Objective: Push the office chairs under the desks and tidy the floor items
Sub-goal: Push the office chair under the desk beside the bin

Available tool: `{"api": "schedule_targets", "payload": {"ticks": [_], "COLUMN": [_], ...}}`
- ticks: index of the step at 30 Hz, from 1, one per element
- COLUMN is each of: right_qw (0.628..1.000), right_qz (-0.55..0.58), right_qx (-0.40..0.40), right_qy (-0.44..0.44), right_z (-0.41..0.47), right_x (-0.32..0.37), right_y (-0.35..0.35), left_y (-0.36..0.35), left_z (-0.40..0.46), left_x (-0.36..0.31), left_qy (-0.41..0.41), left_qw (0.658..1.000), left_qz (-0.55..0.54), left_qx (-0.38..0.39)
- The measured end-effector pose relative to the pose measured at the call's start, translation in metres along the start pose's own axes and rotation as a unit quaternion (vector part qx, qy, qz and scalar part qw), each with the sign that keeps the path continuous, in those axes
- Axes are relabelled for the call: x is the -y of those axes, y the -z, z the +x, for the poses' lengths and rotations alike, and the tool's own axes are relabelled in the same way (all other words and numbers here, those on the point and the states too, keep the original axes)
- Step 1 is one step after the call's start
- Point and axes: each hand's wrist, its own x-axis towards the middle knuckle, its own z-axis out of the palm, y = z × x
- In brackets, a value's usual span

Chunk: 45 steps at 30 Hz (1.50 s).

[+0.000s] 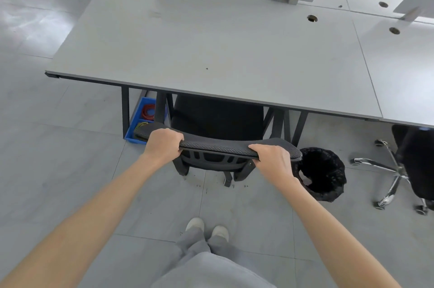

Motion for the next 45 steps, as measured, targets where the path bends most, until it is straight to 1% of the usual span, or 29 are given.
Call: {"api": "schedule_targets", "payload": {"ticks": [2,4,7,10,12,15,17,20,24,27,31,35,39,41,45], "right_qw": [1.000,0.999,0.999,0.999,0.999,0.997,0.997,0.996,0.994,0.994,0.995,0.995,0.994,0.993,0.991], "right_qz": [0.006,0.000,0.000,-0.008,-0.010,0.016,0.010,0.011,0.028,0.032,0.016,-0.001,-0.011,-0.006,0.011], "right_qx": [-0.005,-0.029,-0.029,-0.021,-0.026,-0.030,-0.035,-0.054,-0.077,-0.085,-0.093,-0.097,-0.105,-0.113,-0.109], "right_qy": [0.019,0.030,0.034,0.039,0.043,0.065,0.073,0.068,0.065,0.056,0.033,0.037,0.027,0.034,0.079], "right_z": [-0.017,-0.036,-0.057,-0.060,-0.058,-0.052,-0.046,-0.035,-0.011,0.013,0.041,0.054,0.057,0.055,0.047], "right_x": [0.006,0.012,0.028,0.050,0.060,0.067,0.072,0.077,0.086,0.094,0.084,0.042,0.002,-0.008,-0.009], "right_y": [-0.005,-0.012,-0.021,-0.024,-0.025,-0.026,-0.028,-0.031,-0.034,-0.035,-0.027,-0.019,-0.012,-0.013,-0.015], "left_y": [-0.004,-0.006,-0.005,-0.003,0.000,0.002,0.003,0.007,0.015,0.023,0.020,0.006,-0.014,-0.020,-0.018], "left_z": [-0.023,-0.045,-0.069,-0.071,-0.064,-0.051,-0.042,-0.022,0.018,0.057,0.084,0.079,0.069,0.061,0.046], "left_x": [0.004,0.007,0.016,0.033,0.043,0.060,0.071,0.085,0.105,0.118,0.115,0.087,0.059,0.053,0.053], "left_qy": [-0.015,-0.033,-0.049,-0.051,-0.045,-0.053,-0.054,-0.067,-0.106,-0.105,-0.108,-0.105,-0.108,-0.113,-0.116], "left_qw": [0.999,0.998,0.998,0.997,0.998,0.997,0.998,0.997,0.994,0.994,0.994,0.993,0.994,0.994,0.993], "left_qz": [-0.021,-0.022,-0.010,-0.002,-0.001,-0.004,-0.007,0.004,0.006,0.008,-0.002,-0.019,-0.001,-0.002,-0.018], "left_qx": [-0.029,-0.052,-0.050,-0.055,-0.054,-0.053,-0.040,-0.030,-0.036,-0.019,-0.018,-0.044,-0.018,-0.009,-0.025]}}
